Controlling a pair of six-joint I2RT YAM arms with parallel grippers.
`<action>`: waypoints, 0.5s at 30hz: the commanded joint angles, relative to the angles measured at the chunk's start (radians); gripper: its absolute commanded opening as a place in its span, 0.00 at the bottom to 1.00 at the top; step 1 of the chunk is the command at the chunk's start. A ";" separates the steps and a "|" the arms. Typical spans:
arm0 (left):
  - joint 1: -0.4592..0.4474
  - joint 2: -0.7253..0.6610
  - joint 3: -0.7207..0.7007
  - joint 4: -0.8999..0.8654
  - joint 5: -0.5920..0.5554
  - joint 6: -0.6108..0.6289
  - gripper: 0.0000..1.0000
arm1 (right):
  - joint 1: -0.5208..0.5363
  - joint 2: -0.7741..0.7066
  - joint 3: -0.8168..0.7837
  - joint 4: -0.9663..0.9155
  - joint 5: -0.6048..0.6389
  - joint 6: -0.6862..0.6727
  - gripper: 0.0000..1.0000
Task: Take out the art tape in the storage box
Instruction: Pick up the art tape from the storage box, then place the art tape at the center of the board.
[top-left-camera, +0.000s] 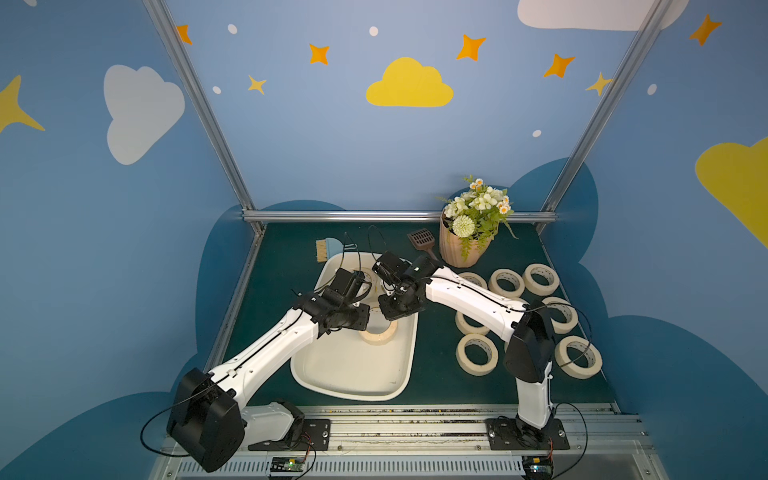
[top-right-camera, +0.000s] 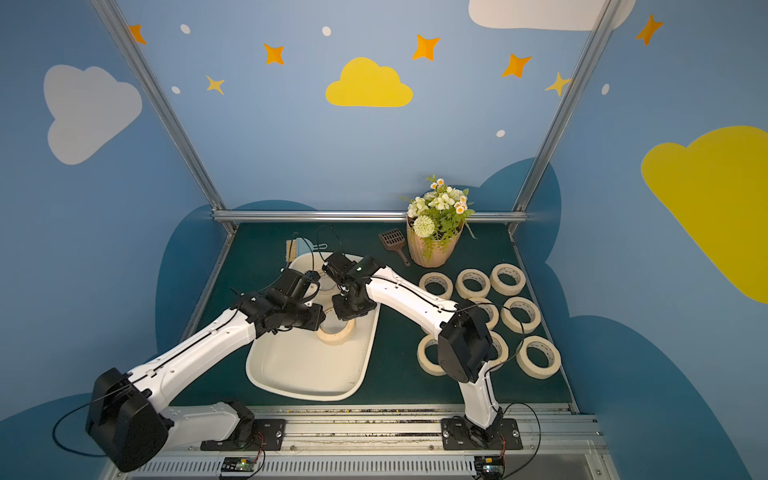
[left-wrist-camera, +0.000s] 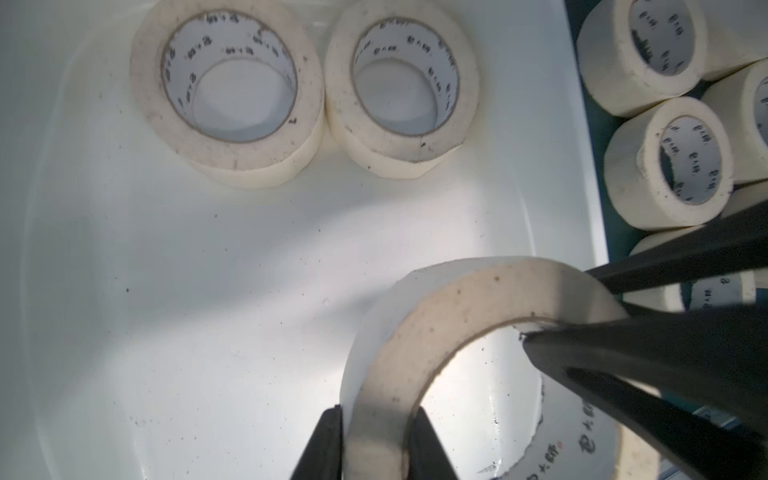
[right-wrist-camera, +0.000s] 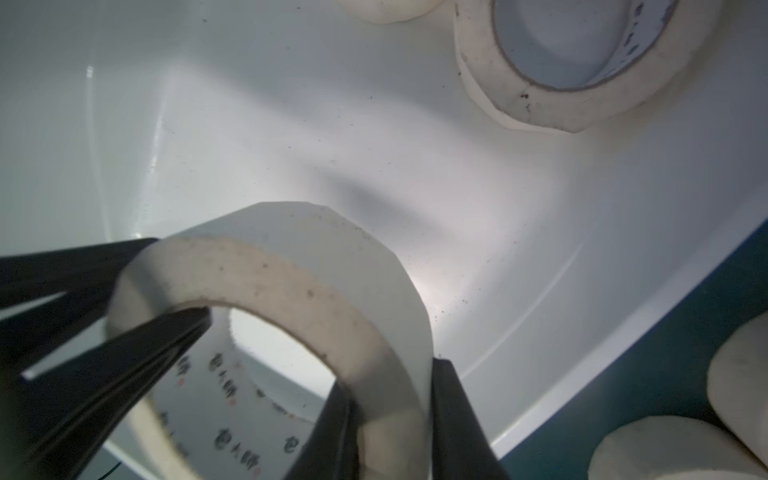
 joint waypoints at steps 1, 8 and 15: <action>-0.005 -0.052 -0.008 0.024 0.063 0.013 0.74 | -0.019 -0.023 0.025 0.003 0.031 0.019 0.00; 0.003 -0.138 -0.079 0.138 0.083 0.016 1.00 | -0.098 -0.166 -0.056 -0.039 0.100 0.034 0.00; 0.076 -0.062 -0.081 0.177 0.091 0.029 1.00 | -0.241 -0.495 -0.301 -0.086 0.272 0.057 0.00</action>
